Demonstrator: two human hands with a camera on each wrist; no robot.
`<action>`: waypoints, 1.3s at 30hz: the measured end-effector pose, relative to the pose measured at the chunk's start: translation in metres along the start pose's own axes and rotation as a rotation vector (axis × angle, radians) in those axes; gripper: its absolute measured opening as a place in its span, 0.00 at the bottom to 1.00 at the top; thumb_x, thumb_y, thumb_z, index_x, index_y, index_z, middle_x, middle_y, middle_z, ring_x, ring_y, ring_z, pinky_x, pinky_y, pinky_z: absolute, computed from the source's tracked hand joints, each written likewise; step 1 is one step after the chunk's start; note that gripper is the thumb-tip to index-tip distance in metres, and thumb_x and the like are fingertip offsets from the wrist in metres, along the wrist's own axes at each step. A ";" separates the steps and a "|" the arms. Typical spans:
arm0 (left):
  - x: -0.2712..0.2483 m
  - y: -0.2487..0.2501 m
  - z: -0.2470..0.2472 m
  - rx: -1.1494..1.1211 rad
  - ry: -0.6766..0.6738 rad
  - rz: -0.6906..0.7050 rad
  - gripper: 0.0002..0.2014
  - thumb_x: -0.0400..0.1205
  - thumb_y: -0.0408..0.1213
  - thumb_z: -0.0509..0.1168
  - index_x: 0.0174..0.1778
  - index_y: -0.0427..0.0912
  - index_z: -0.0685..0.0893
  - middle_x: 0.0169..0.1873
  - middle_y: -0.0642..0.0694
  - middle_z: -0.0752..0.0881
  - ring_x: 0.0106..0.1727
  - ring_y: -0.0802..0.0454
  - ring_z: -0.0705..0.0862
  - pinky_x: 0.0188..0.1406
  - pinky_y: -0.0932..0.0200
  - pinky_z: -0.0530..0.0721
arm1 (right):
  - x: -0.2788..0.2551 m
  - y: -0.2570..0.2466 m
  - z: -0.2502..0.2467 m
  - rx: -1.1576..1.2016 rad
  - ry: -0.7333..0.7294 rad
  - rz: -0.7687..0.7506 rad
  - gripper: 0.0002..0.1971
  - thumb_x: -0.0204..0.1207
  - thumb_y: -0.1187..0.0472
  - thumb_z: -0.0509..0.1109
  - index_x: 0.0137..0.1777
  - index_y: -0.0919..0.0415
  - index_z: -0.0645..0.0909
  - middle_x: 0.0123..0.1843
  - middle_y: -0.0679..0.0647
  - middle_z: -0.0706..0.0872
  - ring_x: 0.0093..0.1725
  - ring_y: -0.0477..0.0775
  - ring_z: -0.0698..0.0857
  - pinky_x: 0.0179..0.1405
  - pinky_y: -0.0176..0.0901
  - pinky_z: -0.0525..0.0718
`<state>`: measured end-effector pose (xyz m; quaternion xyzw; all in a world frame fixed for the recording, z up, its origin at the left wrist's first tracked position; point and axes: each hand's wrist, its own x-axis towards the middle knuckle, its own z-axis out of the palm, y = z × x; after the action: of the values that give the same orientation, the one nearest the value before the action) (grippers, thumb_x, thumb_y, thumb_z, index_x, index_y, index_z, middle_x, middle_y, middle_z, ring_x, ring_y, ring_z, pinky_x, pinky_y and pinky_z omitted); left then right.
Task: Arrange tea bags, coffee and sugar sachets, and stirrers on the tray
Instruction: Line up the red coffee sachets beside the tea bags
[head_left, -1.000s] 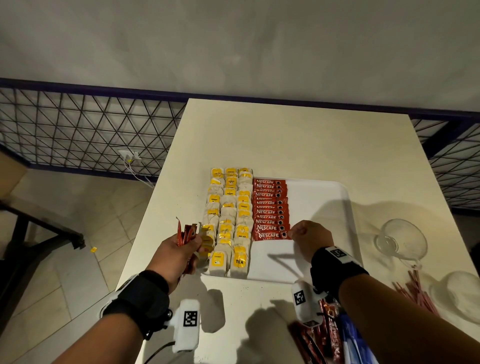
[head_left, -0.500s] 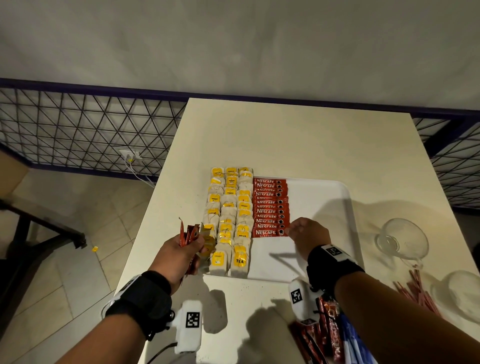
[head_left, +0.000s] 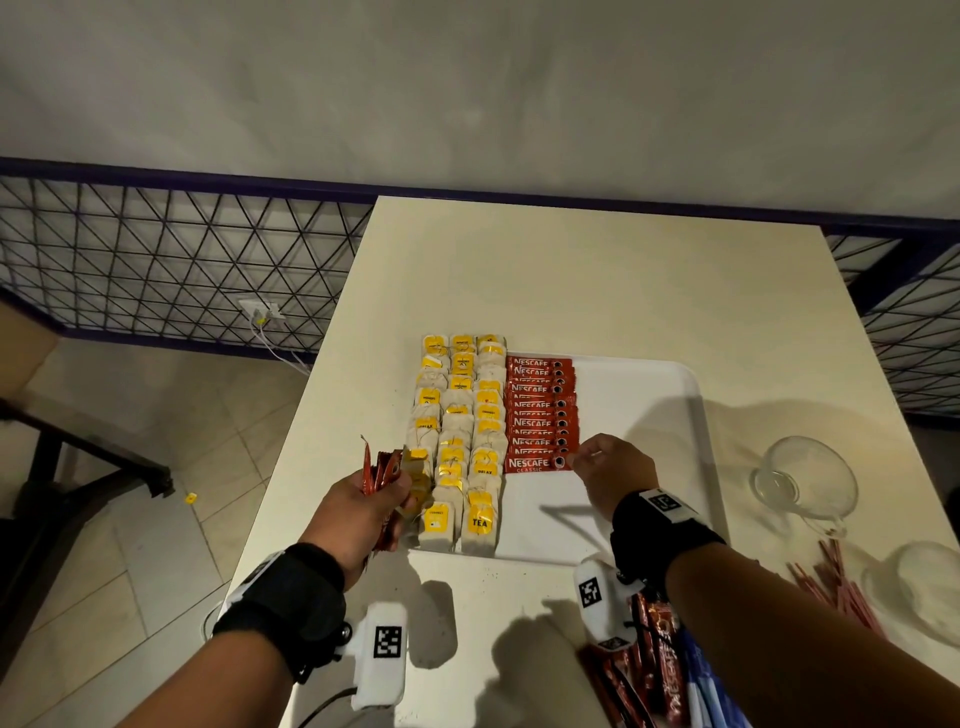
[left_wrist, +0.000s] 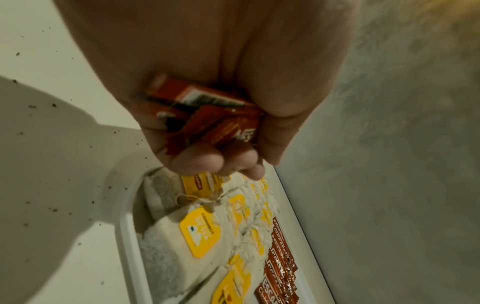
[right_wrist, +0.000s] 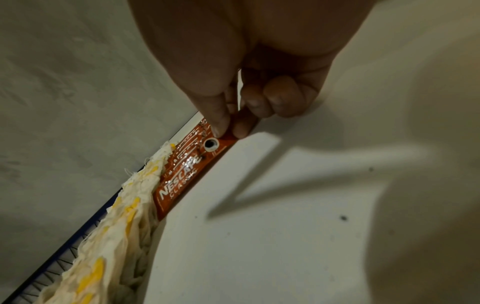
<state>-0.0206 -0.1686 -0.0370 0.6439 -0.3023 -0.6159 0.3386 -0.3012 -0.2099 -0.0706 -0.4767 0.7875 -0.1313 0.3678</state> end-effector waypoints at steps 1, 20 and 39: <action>0.000 0.000 0.000 -0.007 -0.007 0.000 0.06 0.84 0.34 0.65 0.44 0.35 0.81 0.30 0.41 0.83 0.24 0.48 0.73 0.25 0.57 0.72 | 0.000 0.000 0.000 0.009 0.004 0.001 0.05 0.77 0.50 0.71 0.44 0.50 0.82 0.40 0.44 0.85 0.36 0.38 0.77 0.30 0.28 0.66; -0.025 0.019 0.048 -0.053 -0.497 -0.048 0.16 0.74 0.38 0.75 0.54 0.35 0.81 0.41 0.39 0.87 0.25 0.49 0.82 0.17 0.64 0.74 | -0.057 -0.057 -0.021 0.286 -0.399 -0.489 0.04 0.77 0.57 0.73 0.42 0.48 0.82 0.33 0.41 0.83 0.30 0.34 0.78 0.35 0.33 0.74; -0.010 0.003 0.018 0.250 0.194 0.155 0.11 0.79 0.43 0.73 0.38 0.40 0.82 0.24 0.48 0.84 0.23 0.50 0.78 0.25 0.58 0.77 | -0.020 0.029 -0.042 0.213 -0.297 -0.170 0.03 0.75 0.56 0.75 0.40 0.52 0.86 0.34 0.47 0.87 0.33 0.49 0.80 0.35 0.42 0.78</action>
<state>-0.0393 -0.1634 -0.0287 0.7123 -0.3911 -0.4805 0.3298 -0.3441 -0.1842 -0.0478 -0.5137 0.6633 -0.1727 0.5161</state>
